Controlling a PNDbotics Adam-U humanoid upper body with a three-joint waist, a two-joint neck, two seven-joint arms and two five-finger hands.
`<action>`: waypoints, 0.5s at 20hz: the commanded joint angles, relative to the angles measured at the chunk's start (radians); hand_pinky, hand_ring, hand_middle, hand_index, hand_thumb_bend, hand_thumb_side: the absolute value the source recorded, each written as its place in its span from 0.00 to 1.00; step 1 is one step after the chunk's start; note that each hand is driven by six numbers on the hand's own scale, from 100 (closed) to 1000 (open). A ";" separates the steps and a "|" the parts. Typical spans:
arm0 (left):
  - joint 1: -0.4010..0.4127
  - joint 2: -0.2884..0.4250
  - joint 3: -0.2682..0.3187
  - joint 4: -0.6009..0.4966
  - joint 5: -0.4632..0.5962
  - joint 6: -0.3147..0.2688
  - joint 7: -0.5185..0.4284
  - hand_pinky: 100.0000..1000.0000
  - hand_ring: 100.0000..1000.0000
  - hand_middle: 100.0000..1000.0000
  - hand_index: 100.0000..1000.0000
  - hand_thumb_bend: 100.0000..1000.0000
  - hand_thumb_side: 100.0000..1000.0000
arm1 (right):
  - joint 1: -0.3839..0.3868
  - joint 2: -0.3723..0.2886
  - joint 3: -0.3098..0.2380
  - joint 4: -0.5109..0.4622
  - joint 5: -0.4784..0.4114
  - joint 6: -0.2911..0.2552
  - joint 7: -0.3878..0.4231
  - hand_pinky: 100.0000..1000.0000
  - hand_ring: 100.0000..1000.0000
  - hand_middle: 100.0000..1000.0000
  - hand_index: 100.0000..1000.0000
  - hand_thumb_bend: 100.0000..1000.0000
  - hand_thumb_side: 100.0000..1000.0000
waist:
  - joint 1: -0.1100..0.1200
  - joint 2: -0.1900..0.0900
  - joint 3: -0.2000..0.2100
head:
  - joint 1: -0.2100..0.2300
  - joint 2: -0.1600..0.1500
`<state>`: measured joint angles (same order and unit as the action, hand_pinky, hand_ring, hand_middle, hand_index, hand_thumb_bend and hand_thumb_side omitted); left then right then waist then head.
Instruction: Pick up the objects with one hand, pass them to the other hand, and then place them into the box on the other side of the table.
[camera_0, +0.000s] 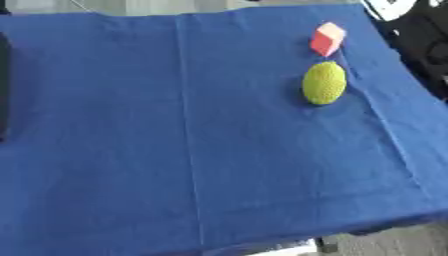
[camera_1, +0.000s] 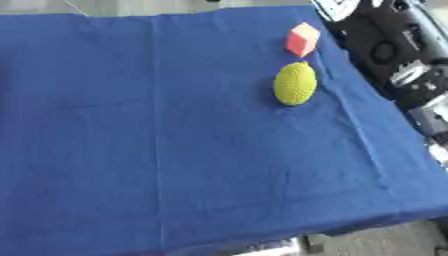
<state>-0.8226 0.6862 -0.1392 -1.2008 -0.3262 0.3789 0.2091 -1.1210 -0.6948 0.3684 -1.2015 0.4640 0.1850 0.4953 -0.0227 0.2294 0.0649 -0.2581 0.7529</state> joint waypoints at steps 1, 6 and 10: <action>-0.012 0.045 0.010 -0.018 0.003 0.000 0.005 0.79 0.67 0.60 0.69 0.11 0.33 | -0.013 -0.047 -0.029 0.013 0.027 -0.012 0.022 0.88 0.83 0.85 0.87 0.57 0.43 | 0.004 -0.015 0.000 | -0.021 -0.023; -0.010 0.046 0.013 -0.021 0.007 0.002 0.008 0.79 0.67 0.60 0.69 0.11 0.33 | -0.003 -0.063 -0.050 0.054 0.066 -0.025 0.043 0.88 0.84 0.86 0.88 0.59 0.44 | 0.007 -0.014 -0.001 | -0.045 -0.037; -0.007 0.048 0.017 -0.029 0.013 0.003 0.015 0.79 0.67 0.60 0.69 0.11 0.33 | 0.001 -0.073 -0.068 0.089 0.102 -0.041 0.073 0.89 0.85 0.87 0.88 0.61 0.45 | 0.009 -0.013 -0.001 | -0.051 -0.043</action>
<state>-0.8168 0.6889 -0.1376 -1.2111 -0.3157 0.3825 0.2175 -1.1035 -0.7299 0.3190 -1.1165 0.5517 0.1483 0.5587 -0.0178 0.2327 0.0637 -0.3045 0.7262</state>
